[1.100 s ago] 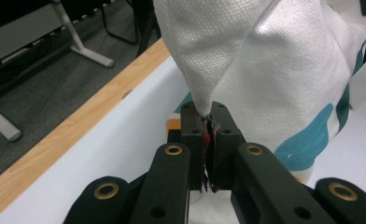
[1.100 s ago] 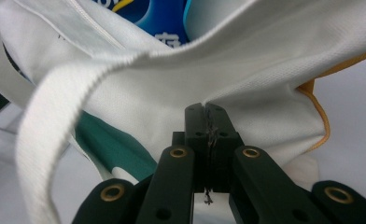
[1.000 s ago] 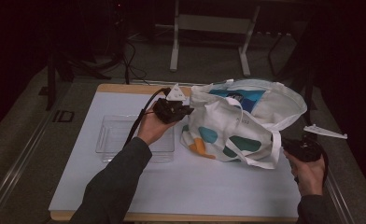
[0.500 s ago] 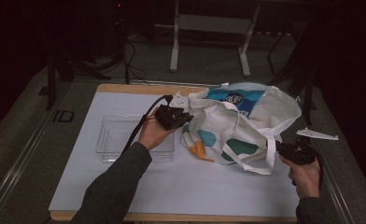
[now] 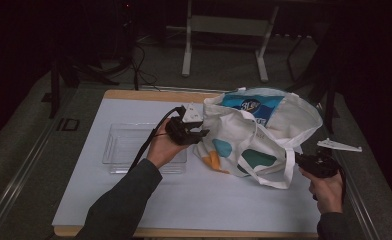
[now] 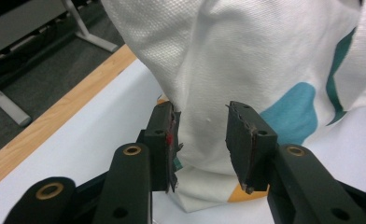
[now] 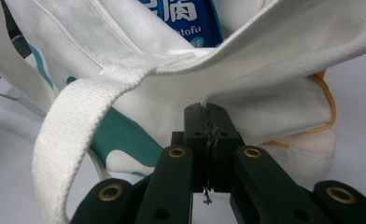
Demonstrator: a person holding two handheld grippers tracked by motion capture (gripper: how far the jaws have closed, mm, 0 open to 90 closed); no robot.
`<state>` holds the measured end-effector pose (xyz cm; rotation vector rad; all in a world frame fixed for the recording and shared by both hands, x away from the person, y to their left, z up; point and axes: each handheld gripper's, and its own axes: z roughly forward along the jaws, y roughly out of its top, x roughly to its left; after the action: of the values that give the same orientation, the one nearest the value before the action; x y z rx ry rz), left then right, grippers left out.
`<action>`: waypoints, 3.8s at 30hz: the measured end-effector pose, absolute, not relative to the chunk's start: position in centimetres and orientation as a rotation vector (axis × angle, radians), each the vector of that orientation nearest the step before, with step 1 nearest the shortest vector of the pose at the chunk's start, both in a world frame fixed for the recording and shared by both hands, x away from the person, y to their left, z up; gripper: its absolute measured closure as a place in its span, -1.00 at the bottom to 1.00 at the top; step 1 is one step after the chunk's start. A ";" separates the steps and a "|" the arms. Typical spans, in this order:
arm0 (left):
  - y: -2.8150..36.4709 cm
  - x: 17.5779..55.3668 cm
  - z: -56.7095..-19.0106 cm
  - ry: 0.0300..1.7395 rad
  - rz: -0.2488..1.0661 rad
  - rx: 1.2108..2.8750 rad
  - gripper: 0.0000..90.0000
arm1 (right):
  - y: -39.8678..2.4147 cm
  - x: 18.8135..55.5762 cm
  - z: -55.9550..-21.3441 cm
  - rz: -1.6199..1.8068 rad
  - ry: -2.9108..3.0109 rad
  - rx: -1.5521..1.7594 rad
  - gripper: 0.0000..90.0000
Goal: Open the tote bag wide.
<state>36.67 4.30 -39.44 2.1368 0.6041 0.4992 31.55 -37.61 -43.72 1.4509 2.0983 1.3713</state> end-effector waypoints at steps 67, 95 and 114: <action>0.9 32.6 -46.9 0.588 0.432 2.348 1.00 | -36.5 31.0 -46.7 1.303 2.208 1.406 0.97; 1.1 33.1 -48.1 0.590 0.310 2.347 0.73 | -36.3 31.3 -51.2 1.101 2.245 1.552 0.98; 2.4 33.8 -43.5 0.708 0.326 2.126 0.70 | -36.2 31.1 -51.2 1.109 2.232 1.552 0.98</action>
<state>33.82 2.43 -43.52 2.1262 0.7076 0.3264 31.14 -36.21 -51.17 1.5515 2.2318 1.1094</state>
